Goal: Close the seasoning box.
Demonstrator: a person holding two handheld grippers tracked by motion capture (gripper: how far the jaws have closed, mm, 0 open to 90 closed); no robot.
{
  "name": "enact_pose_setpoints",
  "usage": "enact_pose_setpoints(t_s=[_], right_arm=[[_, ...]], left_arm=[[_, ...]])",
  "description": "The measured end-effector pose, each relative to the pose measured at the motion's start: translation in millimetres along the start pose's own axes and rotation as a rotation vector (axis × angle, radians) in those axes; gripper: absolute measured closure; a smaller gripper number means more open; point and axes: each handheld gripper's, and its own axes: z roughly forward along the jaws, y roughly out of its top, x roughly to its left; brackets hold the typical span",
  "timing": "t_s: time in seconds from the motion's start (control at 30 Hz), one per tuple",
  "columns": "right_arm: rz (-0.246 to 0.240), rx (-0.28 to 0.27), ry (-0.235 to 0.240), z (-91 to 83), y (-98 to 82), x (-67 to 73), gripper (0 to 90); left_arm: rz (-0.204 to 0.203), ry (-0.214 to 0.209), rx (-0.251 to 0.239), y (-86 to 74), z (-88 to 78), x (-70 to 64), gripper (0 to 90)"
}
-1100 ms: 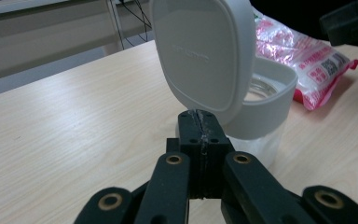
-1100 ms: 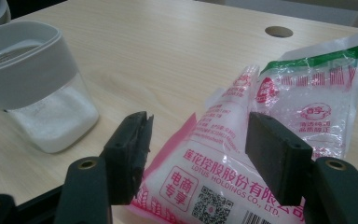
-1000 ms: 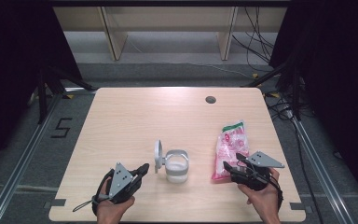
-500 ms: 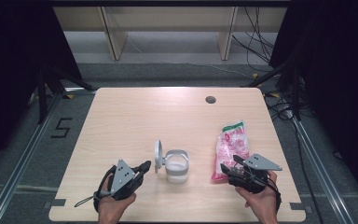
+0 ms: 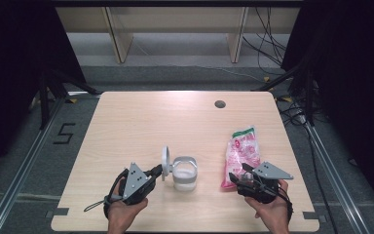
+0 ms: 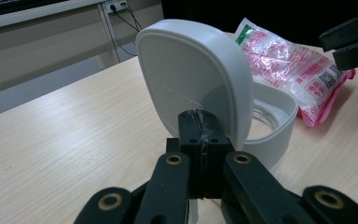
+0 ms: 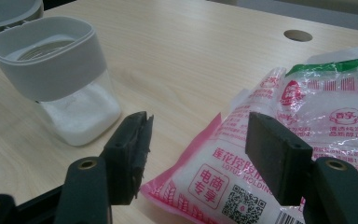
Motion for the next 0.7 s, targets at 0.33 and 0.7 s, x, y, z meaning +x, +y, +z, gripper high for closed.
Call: enact_pose_setpoints(t_s=[0.33,0.7], right_arm=[[-0.001,-0.003,0.002,0.3,-1.0,3.7,39.8],[0.01,0.013,-0.002,-2.5,-2.0,5.2,39.8]], left_arm=[[0.028,0.0,-0.011,3.2,3.4,-2.1,88.9],[0.026,-0.005,-0.005,5.5,7.4,-9.7,88.8]])
